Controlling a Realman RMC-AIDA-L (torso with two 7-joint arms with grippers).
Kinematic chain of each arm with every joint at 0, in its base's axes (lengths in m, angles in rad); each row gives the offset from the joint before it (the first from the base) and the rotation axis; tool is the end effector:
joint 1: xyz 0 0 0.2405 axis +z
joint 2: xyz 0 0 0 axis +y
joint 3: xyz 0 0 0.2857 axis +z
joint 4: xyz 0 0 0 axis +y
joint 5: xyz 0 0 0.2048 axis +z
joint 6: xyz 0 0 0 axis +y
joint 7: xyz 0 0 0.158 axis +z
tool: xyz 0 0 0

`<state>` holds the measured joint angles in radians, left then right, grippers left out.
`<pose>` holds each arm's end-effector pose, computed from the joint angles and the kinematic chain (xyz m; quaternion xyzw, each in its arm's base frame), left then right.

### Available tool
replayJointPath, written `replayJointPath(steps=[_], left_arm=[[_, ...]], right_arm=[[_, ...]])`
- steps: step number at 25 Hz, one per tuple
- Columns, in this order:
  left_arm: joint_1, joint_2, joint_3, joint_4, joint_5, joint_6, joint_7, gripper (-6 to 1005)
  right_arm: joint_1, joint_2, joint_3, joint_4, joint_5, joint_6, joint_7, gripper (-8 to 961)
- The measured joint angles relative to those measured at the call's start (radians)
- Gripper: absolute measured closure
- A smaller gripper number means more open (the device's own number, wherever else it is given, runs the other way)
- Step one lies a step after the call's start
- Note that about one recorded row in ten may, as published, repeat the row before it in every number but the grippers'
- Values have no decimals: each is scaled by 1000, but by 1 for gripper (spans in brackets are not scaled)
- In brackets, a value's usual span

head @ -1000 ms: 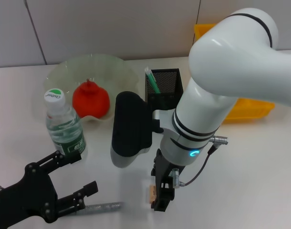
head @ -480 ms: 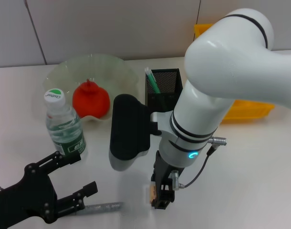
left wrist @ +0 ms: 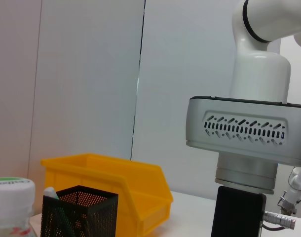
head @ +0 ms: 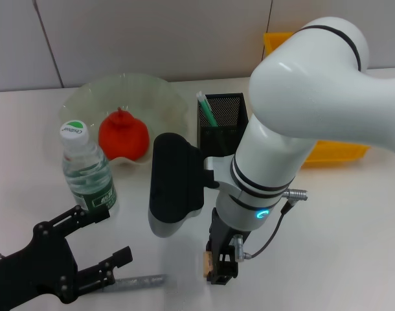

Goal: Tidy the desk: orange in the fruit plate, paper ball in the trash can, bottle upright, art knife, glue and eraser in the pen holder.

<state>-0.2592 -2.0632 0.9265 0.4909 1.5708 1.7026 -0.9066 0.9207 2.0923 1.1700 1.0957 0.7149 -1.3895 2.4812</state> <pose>-0.3063 0.2503 -0.0357 -0.9072 -0.1233 -0.3638 0.1715 0.1333 0.3435 -0.1403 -0.9545 0.0314 -0.2941 0.0374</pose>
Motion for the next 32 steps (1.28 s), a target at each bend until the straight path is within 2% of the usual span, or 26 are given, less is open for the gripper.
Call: replayJointPath(steps=[20,32], left_arm=[[0,0,0,0,0,2,0,197],[3,0,0,0,0,4,0,198]], right_arm=[[-1,0,2,-12,0,12,2,538],[-14,-6,22,49,-20,-4,32,564]])
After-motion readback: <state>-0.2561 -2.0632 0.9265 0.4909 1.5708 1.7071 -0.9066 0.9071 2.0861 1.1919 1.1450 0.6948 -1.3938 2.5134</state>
